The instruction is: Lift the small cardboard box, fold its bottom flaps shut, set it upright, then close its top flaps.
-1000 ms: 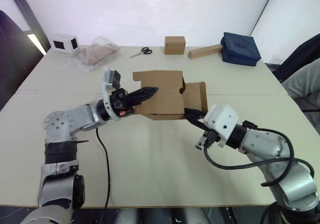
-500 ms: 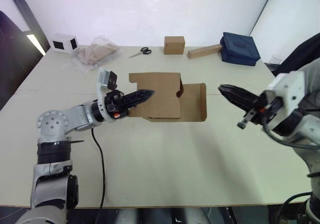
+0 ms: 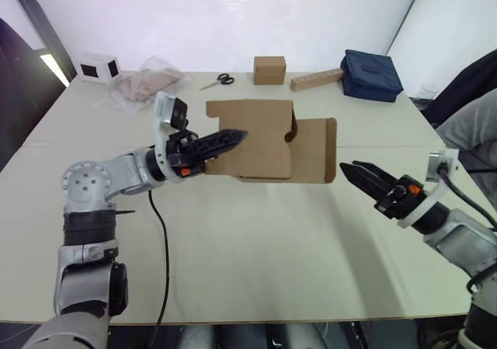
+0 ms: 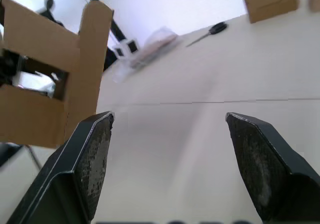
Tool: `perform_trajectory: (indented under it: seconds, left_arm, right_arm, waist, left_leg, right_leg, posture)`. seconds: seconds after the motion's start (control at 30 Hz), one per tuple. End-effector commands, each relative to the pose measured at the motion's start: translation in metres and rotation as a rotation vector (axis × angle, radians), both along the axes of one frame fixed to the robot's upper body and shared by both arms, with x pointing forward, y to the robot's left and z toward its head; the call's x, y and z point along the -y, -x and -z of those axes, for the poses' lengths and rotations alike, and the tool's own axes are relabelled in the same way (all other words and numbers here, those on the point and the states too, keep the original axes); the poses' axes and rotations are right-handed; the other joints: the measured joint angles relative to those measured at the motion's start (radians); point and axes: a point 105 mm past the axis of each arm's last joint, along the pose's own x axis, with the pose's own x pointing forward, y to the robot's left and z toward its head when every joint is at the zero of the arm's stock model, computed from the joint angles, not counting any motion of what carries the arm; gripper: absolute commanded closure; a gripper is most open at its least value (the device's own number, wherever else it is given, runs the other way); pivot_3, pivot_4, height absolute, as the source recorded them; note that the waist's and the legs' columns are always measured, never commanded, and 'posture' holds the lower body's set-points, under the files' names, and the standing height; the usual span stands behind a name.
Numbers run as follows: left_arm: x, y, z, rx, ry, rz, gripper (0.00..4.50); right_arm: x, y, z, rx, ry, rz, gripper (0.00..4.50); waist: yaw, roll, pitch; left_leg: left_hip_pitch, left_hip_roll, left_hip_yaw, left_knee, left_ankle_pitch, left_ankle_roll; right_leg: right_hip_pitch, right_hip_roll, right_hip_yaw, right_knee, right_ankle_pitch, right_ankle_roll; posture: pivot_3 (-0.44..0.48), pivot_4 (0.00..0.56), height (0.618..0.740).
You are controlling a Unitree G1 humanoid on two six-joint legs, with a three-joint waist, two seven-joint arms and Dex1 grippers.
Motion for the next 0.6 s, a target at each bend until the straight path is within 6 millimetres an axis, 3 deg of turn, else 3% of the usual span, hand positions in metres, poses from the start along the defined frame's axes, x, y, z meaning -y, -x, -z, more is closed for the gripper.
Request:
perform_trajectory:
  seconds: [0.03,0.3,0.5,0.6]
  left_arm:
    - [0.001,0.007,-0.009,0.037,0.02,0.024,4.5]
    - [0.001,0.007,-0.011,0.034,0.027,0.016,4.5]
    - [0.001,0.004,-0.006,0.019,0.01,-0.007,4.5]
    - [0.0,0.003,-0.004,0.011,0.006,-0.014,4.5]
  right_arm:
    - [-0.02,0.011,-0.023,0.068,-0.143,-0.12,0.8]
    - [-0.047,0.021,-0.037,0.06,-0.273,-0.211,0.8]
    - [-0.067,0.031,-0.066,0.117,-0.396,-0.271,0.8]
    - [-0.07,0.034,-0.069,0.109,-0.4,-0.275,0.8]
  waist:
    - [-0.001,0.0,0.0]
    - [0.001,0.0,0.0]
    - [-0.002,0.0,0.0]
    - [0.0,0.0,0.0]
  left_leg:
    - [0.0,0.0,0.0,0.0,0.0,0.0]
    - [-0.001,0.0,0.0,0.0,0.0,0.0]
    - [-0.001,0.0,0.0,0.0,0.0,0.0]
    - [-0.001,0.0,0.0,0.0,0.0,0.0]
  right_leg:
    - [0.0,0.0,0.0,0.0,0.0,0.0]
    - [0.0,-0.002,0.0,0.0,0.0,0.0]
    - [0.0,-0.002,0.0,0.0,0.0,0.0]
    - [0.0,-0.002,0.0,-0.001,0.0,0.0]
  posture:
    - [0.0,0.15,0.74]
    - [0.0,0.15,0.74]
    - [0.0,0.15,0.74]
    - [0.0,0.15,0.74]
